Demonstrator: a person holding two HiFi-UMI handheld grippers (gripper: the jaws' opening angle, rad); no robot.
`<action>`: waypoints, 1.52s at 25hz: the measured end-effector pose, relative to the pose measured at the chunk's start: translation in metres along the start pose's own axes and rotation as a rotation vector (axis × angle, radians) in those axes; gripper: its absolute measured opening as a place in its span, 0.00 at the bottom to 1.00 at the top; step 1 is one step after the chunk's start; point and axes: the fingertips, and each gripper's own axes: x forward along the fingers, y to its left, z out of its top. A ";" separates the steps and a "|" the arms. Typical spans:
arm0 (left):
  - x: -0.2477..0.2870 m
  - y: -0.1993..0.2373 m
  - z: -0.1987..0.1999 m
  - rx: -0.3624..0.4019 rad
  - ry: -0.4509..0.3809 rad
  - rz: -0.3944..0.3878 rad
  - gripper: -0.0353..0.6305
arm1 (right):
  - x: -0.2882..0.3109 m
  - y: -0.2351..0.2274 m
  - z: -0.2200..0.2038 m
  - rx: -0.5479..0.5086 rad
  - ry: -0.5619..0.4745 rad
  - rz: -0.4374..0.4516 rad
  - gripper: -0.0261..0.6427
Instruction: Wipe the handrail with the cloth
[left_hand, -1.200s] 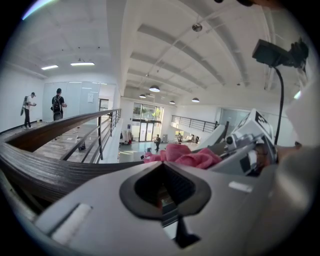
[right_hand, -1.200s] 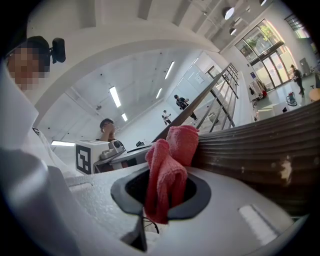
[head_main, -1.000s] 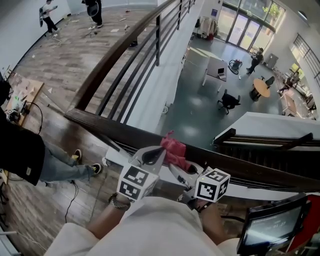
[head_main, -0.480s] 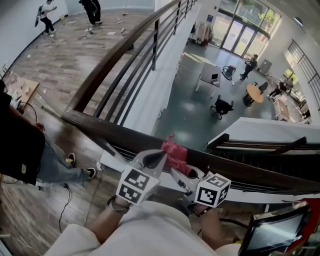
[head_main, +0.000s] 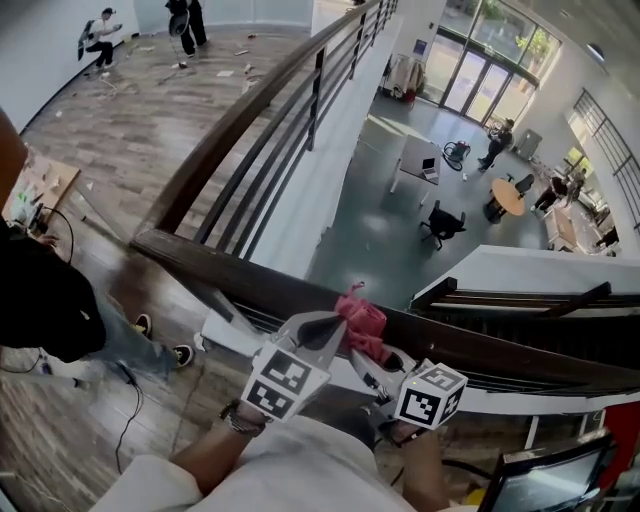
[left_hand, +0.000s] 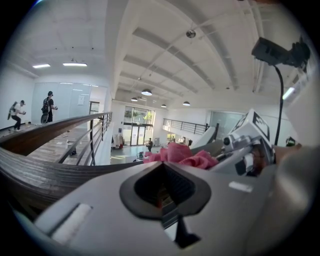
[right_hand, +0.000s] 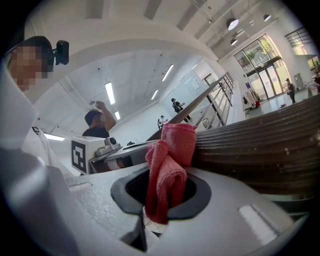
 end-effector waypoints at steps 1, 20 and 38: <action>0.000 -0.001 0.001 0.002 0.001 -0.003 0.06 | 0.000 0.000 0.000 0.003 -0.002 -0.003 0.13; -0.016 0.023 -0.013 0.013 -0.010 -0.015 0.06 | 0.029 0.008 -0.009 -0.030 -0.023 -0.084 0.13; -0.018 0.026 -0.013 -0.015 -0.029 -0.001 0.06 | 0.030 0.009 -0.008 -0.023 -0.030 -0.053 0.13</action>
